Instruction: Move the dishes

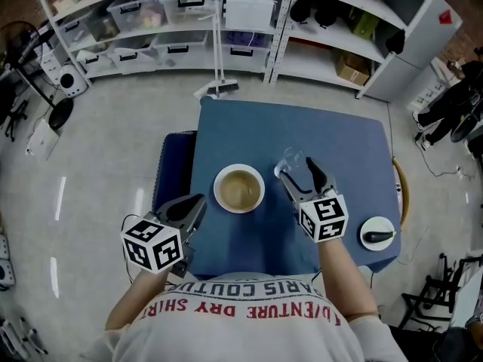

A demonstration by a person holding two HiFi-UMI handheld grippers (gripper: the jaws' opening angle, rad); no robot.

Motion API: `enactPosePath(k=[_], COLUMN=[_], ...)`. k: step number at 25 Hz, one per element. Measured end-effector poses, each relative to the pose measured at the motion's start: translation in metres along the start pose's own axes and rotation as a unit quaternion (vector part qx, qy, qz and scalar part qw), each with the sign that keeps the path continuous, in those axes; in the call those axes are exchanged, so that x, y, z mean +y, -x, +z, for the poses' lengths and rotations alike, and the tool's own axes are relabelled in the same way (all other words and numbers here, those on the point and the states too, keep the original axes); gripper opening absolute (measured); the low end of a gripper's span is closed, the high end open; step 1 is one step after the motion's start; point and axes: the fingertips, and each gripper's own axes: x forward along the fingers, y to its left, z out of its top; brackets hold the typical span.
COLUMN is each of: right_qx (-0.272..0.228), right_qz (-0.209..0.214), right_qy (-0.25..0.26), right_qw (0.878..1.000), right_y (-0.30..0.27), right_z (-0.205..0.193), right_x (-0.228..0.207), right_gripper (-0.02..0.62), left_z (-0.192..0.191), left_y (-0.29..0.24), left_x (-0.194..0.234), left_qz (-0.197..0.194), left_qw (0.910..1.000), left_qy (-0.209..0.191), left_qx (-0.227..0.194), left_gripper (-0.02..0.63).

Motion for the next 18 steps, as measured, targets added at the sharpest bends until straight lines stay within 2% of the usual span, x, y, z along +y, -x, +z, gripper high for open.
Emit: enactPosePath(k=[7,11,18], right_qx=[0.002,0.031,0.091], right_qz=[0.042,0.061,0.083], right_qy=[0.004,-0.006,-0.059], right_qw=[0.999,0.998,0.991], right_y=[0.005,-0.002,-0.022], right_z=[-0.002,-0.022,-0.061], right_x=[0.044,0.063,0.086], right_gripper=[0.302,0.302,0.302], left_z=[-0.008,-0.012,-0.018], left_y=[0.008,0.016,0.027], left_x=[0.003,0.005,0.013], left_qz=[0.001,0.006,0.018], left_qw=[1.0000,0.9999,0.9997], left_qy=[0.005,0.010,0.018], left_qx=[-0.003,-0.004,-0.005], left_gripper=[0.035,0.035,0.035])
